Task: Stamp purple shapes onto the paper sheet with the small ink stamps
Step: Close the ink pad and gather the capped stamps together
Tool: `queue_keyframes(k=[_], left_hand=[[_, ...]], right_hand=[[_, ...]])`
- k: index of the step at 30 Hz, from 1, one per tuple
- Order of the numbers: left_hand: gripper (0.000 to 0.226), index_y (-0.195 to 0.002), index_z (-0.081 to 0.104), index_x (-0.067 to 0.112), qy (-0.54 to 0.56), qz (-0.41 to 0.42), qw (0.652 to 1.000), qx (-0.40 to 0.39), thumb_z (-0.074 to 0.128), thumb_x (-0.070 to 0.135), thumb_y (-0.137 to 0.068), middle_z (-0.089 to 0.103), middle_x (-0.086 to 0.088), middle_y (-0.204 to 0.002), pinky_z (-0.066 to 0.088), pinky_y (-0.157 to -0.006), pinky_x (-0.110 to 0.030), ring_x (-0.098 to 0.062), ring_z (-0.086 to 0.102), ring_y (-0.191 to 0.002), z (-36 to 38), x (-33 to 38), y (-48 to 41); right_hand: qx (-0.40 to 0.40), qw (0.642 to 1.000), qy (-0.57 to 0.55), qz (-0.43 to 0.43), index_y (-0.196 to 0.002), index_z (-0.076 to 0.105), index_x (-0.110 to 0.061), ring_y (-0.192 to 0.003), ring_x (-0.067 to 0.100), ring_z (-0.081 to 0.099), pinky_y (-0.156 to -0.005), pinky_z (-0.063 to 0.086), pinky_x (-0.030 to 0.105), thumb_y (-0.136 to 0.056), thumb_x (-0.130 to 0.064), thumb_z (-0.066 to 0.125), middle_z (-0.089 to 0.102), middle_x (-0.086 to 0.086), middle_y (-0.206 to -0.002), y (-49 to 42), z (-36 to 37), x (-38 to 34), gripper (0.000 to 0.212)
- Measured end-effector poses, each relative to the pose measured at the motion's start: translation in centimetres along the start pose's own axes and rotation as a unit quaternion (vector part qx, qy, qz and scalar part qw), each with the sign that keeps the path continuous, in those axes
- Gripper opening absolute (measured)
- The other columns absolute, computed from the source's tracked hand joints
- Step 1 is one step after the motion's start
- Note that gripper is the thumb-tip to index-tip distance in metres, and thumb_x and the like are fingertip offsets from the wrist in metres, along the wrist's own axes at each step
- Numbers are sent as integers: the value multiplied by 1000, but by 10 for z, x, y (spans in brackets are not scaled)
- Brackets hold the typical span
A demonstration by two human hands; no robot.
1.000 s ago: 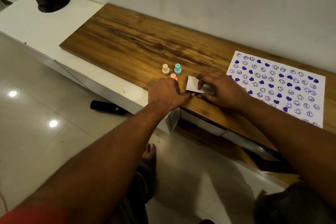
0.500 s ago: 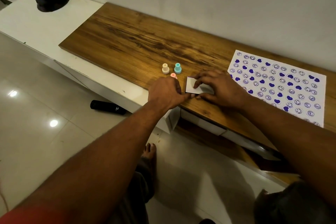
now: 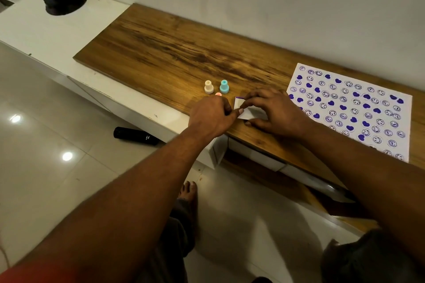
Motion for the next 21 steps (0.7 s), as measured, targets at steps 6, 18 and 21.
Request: queue_keyframes(k=[6,18,21], left_hand=[[44,-96,77,29,2,11,1000,7,58,68,-93,54,14,-70,28,-53,-22,-4,50,-66,-1,2,-1],[42,-98,75,29,-7,-8,1000,8,60,68,-92,52,14,-71,27,-53,-22,-3,45,-61,-2,3,0],[43,-96,75,28,-4,-10,1000,8,59,68,-92,57,12,-74,33,-57,-24,-5,50,-65,-1,3,0]], right_hand=[[20,1000,-2,7,-139,60,-31,-139,22,44,-110,36,48,-90,-52,71,53,-3,-147,-1,-1,-1,55],[54,996,-67,34,-134,65,-31,-135,18,48,-109,40,41,-83,-52,78,58,-6,-143,1,0,6,57],[60,993,-85,46,-133,66,-30,-133,18,50,-106,44,40,-81,-52,80,60,-5,-141,1,-1,7,58]])
Point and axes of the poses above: each hand's wrist, its own y-axis away from the middle knuckle, its own z-axis out of the palm, x = y × z, the point moved 10 cm from there along -y, towards the middle knuckle
